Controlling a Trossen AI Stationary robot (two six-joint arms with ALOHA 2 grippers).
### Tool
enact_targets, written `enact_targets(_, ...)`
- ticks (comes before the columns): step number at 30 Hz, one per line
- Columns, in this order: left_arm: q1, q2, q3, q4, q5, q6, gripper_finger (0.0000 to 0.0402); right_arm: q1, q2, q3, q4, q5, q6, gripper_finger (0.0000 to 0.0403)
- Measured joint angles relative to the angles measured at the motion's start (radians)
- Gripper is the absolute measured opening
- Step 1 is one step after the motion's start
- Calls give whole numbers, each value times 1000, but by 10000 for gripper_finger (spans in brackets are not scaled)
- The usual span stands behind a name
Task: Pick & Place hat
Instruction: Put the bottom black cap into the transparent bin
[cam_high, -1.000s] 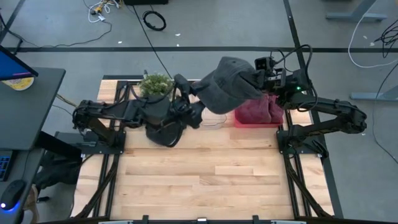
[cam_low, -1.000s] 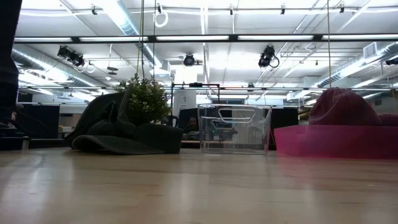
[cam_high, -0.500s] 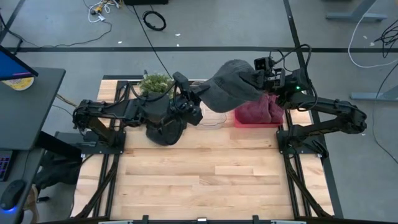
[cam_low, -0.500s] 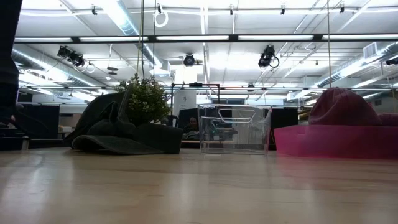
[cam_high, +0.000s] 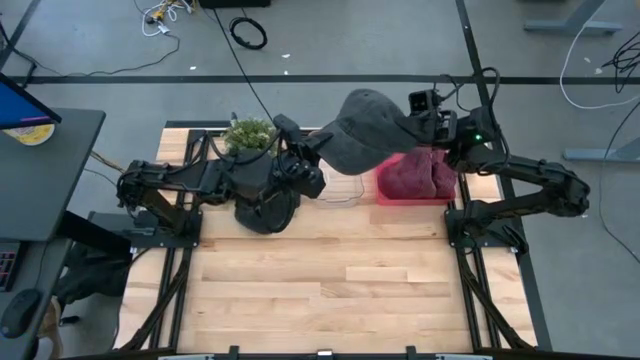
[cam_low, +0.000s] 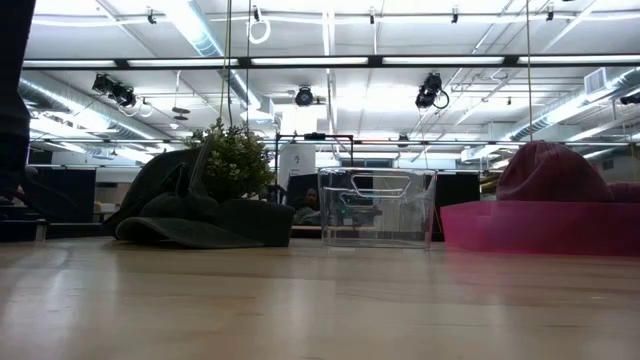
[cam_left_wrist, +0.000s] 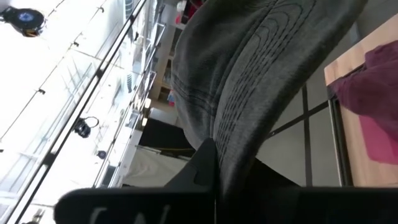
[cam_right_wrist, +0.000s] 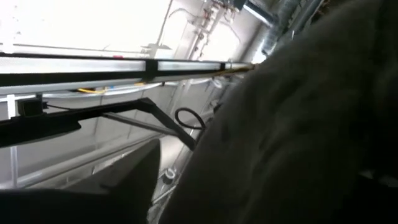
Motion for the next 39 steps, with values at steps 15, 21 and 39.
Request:
enact_targets(15,-81,-40,1,-7,-132,-9,11,-176,-5,0,-295,-141,-44,333)
enact_targets(21,-115,-58,1,-71,-214,-79,11,-249,-50,0,-394,-176,-99,317)
enact_targets(39,81,-81,1,-291,126,-633,11,-269,-353,0,-1173,-68,-421,252)
